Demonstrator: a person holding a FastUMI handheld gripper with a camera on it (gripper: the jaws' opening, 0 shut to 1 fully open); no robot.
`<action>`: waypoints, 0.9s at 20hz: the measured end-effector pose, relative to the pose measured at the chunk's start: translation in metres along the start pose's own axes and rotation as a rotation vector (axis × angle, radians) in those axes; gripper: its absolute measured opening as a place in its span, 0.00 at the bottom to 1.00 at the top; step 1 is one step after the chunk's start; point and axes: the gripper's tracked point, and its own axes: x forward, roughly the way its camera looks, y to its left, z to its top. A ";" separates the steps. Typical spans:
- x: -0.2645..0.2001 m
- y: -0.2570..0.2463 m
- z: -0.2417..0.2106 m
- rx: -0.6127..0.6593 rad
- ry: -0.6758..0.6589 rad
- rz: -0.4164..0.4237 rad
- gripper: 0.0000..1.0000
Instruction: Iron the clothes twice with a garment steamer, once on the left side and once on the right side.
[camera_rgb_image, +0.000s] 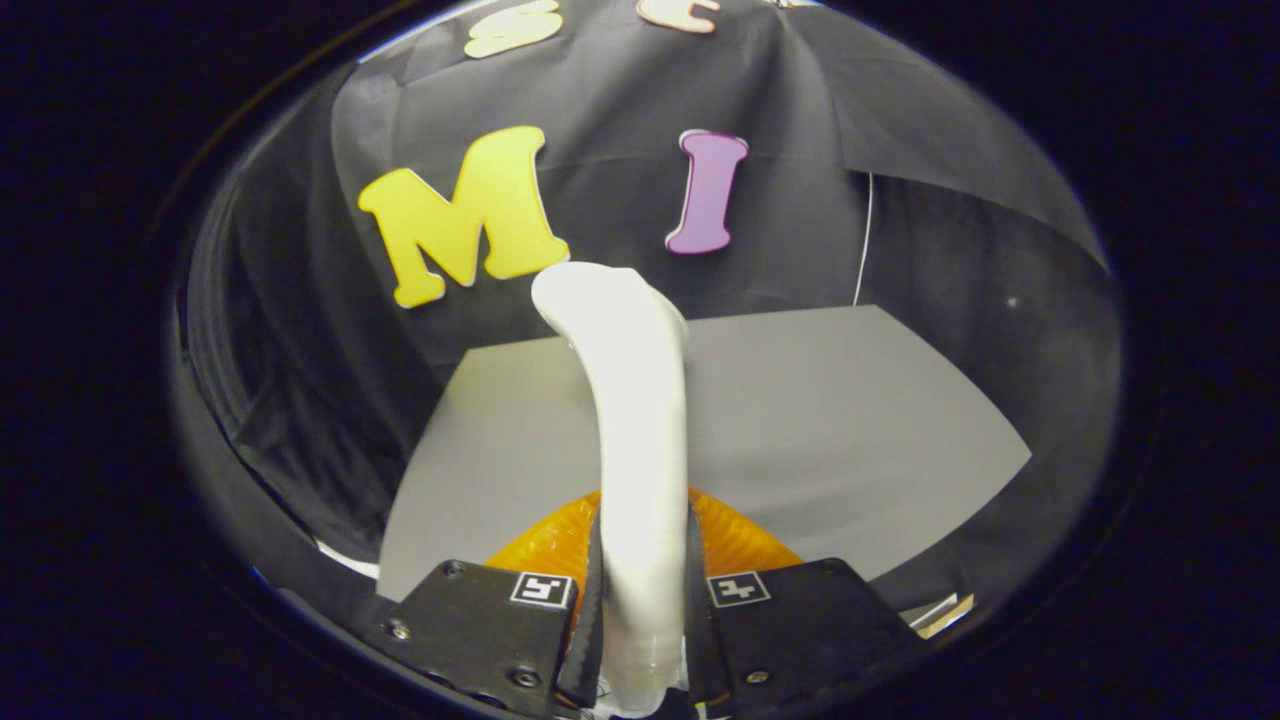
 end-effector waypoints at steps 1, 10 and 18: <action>-0.015 0.008 0.009 -0.001 -0.046 0.006 0.36; -0.161 0.101 0.067 0.024 -0.393 0.102 0.36; -0.240 0.169 0.102 0.025 -0.637 0.116 0.35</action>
